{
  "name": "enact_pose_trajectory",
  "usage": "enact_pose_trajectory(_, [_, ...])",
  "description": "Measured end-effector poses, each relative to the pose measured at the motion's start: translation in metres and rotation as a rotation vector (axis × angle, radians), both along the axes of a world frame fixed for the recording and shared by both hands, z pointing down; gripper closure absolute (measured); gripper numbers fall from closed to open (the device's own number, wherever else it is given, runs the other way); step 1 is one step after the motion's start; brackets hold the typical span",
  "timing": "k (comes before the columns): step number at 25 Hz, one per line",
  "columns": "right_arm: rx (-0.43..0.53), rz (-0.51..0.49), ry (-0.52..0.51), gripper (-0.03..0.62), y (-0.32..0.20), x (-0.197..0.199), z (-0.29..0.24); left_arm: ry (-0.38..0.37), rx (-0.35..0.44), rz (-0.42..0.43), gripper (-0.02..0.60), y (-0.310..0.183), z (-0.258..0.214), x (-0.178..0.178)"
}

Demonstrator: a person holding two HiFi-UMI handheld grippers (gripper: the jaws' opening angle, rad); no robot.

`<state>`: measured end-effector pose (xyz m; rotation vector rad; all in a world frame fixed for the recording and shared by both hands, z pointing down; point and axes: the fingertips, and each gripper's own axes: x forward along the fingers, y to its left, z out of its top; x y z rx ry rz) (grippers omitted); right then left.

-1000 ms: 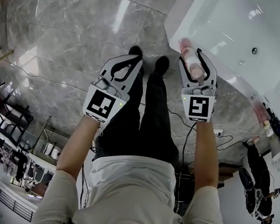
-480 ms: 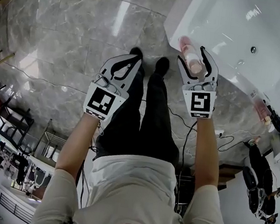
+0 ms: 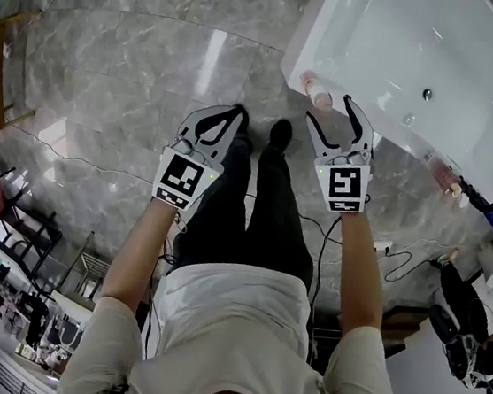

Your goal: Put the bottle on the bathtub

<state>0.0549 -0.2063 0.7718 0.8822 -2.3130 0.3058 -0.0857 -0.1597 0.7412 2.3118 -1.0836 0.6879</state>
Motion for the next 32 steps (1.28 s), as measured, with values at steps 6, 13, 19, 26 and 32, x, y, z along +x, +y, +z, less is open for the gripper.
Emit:
enact_pose_trajectory(6, [-0.028,0.022,0.017,0.29,0.02,0.014,-0.051,-0.04,0.019,0.039,0.574,0.019,-0.048,0.003])
enact_pose_trajectory(13, [-0.039,0.119,-0.024,0.292,0.025,0.035,-0.111,-0.04,0.093,0.041,0.574,0.022,-0.112,0.011])
enact_pose_trajectory(19, [-0.036,0.165,-0.097,0.312,0.044,0.041,-0.177,-0.002,0.105,0.036,0.574,0.04,-0.168,0.013])
enact_pose_trajectory(26, [0.019,0.206,-0.138,0.41,0.069,0.058,-0.249,0.028,0.158,0.026,0.574,0.053,-0.231,0.016])
enact_pose_trajectory(32, [0.054,0.26,-0.154,0.474,0.085,0.074,-0.291,0.037,0.201,0.004,0.574,0.063,-0.272,0.01])
